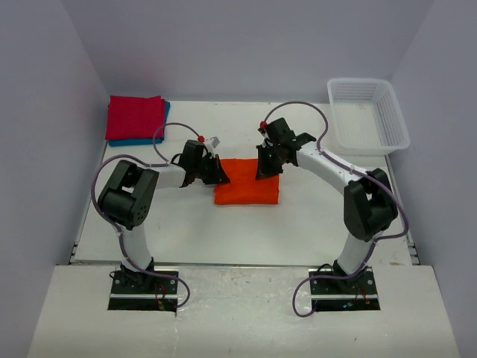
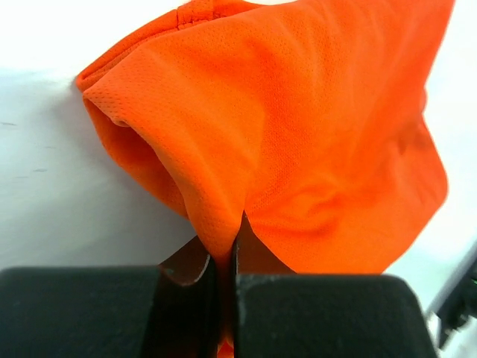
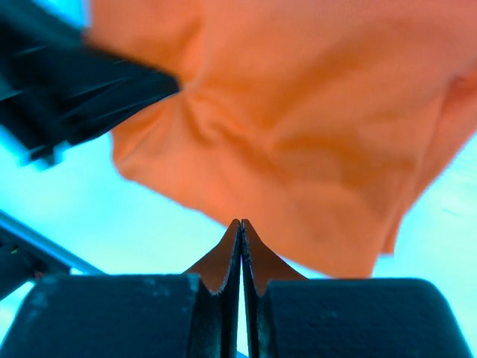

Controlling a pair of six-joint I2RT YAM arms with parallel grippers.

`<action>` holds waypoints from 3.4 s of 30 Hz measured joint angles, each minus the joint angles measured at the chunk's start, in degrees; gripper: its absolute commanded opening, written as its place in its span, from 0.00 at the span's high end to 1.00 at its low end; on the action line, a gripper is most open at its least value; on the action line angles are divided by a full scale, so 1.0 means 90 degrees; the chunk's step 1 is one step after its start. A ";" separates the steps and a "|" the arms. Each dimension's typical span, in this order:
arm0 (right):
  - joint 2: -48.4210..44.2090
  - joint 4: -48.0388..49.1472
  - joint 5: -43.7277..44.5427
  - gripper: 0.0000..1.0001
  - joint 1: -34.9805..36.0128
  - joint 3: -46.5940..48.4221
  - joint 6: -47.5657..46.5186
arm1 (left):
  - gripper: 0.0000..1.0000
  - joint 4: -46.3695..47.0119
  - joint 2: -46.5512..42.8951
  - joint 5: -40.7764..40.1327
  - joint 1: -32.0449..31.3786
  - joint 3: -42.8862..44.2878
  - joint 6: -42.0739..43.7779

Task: Fold and stack the t-shirts
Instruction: Put the neatly folded tshirt into the corner of the board with the left arm

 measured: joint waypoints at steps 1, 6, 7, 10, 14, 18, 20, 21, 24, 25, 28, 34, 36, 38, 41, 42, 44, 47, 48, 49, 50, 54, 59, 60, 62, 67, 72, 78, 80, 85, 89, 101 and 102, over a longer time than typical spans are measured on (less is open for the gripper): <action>-0.0228 -0.0005 0.0058 1.00 0.0027 0.0000 -0.0017 | 1.00 -0.0233 -0.0041 -0.0187 0.0000 0.0107 0.0119; -0.1404 -0.0051 0.0335 1.00 0.0226 -0.0002 -0.0066 | 1.00 -0.1360 -0.0146 -0.1095 0.0039 0.0716 0.0661; -0.1608 -0.0066 0.0374 1.00 0.0270 -0.0015 -0.0063 | 1.00 -0.1610 -0.0146 -0.1304 0.0041 0.0889 0.0794; -0.2256 -0.0066 0.0522 1.00 0.0505 -0.0250 -0.0053 | 1.00 -0.2268 -0.0146 -0.2059 0.0053 0.1511 0.1190; -0.2965 -0.0109 0.0685 1.00 0.1248 -0.0913 0.0036 | 1.00 -0.2788 -0.0143 -0.3177 0.0090 0.2327 0.1787; -0.3133 -0.0148 0.0753 1.00 0.2006 -0.1588 0.0141 | 1.00 -0.2905 -0.0117 -0.3956 0.0202 0.2895 0.2259; -0.3123 -0.0206 0.0821 1.00 0.2055 -0.1926 0.0187 | 1.00 -0.2892 -0.0078 -0.4170 0.0289 0.3067 0.2470; -0.3123 -0.0243 0.0857 1.00 0.2038 -0.2052 0.0209 | 1.00 -0.2892 -0.0051 -0.4260 0.0330 0.3133 0.2567; -0.3138 -0.0199 0.0979 1.00 0.1996 -0.2402 0.0270 | 1.00 -0.2888 0.0092 -0.4490 0.0435 0.3325 0.2866; -0.3133 -0.0199 0.1003 1.00 0.1994 -0.2482 0.0291 | 1.00 -0.2880 0.0143 -0.4561 0.0464 0.3376 0.2953; -0.3050 -0.0134 0.1003 1.00 0.1996 -0.2514 0.0316 | 1.00 -0.2858 0.0299 -0.4716 0.0556 0.3509 0.3259; -0.2528 -0.0044 0.0998 1.00 0.1996 -0.2375 0.0287 | 1.00 -0.2754 0.0362 -0.5032 0.0709 0.3764 0.3835; -0.2460 -0.0053 0.1001 1.00 0.1996 -0.2319 0.0267 | 1.00 -0.2674 0.0362 -0.5192 0.0770 0.3893 0.4022; -0.2446 -0.0058 0.1003 1.00 0.1994 -0.2256 0.0248 | 1.00 -0.2552 0.0362 -0.5316 0.0845 0.3988 0.4167; -0.2380 -0.0053 0.1003 1.00 0.1996 -0.2166 0.0223 | 1.00 -0.2288 0.0357 -0.5532 0.0996 0.4044 0.4425; -0.2341 -0.0046 0.1003 1.00 0.1994 -0.2166 0.0219 | 1.00 -0.2205 0.0355 -0.5617 0.1042 0.4044 0.4517; -0.2285 -0.0056 0.1001 1.00 0.1994 -0.2166 0.0216 | 1.00 -0.2050 0.0352 -0.5744 0.1117 0.4044 0.4697; -0.2217 -0.0061 0.1003 1.00 0.1994 -0.2166 0.0211 | 1.00 -0.1831 0.0352 -0.5909 0.1214 0.4044 0.4945; -0.2205 -0.0061 0.1003 1.00 0.1991 -0.2166 0.0209 | 1.00 -0.1756 0.0352 -0.5938 0.1243 0.4044 0.4998; -0.2198 -0.0066 0.1003 1.00 0.1977 -0.2166 0.0209 | 1.00 -0.1688 0.0355 -0.5967 0.1277 0.4044 0.5071; -0.2195 -0.0061 0.1003 1.00 0.1960 -0.2166 0.0206 | 1.00 -0.1610 0.0355 -0.5989 0.1307 0.4044 0.5119; -0.2120 -0.0058 0.1001 1.00 0.1902 -0.2166 0.0199 | 1.00 -0.1418 0.0330 -0.6037 0.1372 0.4044 0.5280; -0.1955 -0.0066 0.0998 1.00 0.1863 -0.2166 0.0192 | 1.00 -0.1341 0.0160 -0.6154 0.1365 0.4044 0.5425; -0.1955 -0.0068 0.0998 1.00 0.1863 -0.2166 0.0185 | 1.00 -0.1311 0.0117 -0.6188 0.1365 0.4044 0.5450; -0.1955 -0.0058 0.0993 1.00 0.1858 -0.2164 0.0175 | 1.00 -0.1265 0.0027 -0.6246 0.1367 0.4044 0.5486; -0.1955 -0.0063 0.0974 1.00 0.1838 -0.2164 0.0155 | 1.00 -0.1219 -0.0172 -0.6275 0.1367 0.4044 0.5549; -0.1955 -0.0061 0.0957 1.00 0.1834 -0.2164 0.0158 | 1.00 -0.1178 -0.0267 -0.6375 0.1367 0.4044 0.5615; -0.1970 -0.0063 0.0954 1.00 0.1831 -0.2166 0.0158 | 1.00 -0.1178 -0.0267 -0.6450 0.1404 0.4044 0.5632; -0.1982 -0.0066 0.0954 1.00 0.1829 -0.2166 0.0158 | 1.00 -0.1180 -0.0267 -0.6477 0.1438 0.4044 0.5634; -0.2050 -0.0085 0.0952 1.00 0.1826 -0.2166 0.0158 | 1.00 -0.1178 -0.0265 -0.6526 0.1542 0.4044 0.5634; -0.2074 -0.0095 0.0952 1.00 0.1800 -0.2166 0.0158 | 1.00 -0.1171 -0.0226 -0.6569 0.1659 0.4053 0.5634; -0.2101 -0.0158 0.0940 1.00 0.1698 -0.2166 0.0155 | 1.00 -0.1175 0.0952 -0.6844 0.1858 0.4643 0.5654; -0.2096 -0.0158 0.0930 1.00 0.1695 -0.2166 0.0155 | 1.00 -0.1173 0.1032 -0.6895 0.1860 0.4673 0.5663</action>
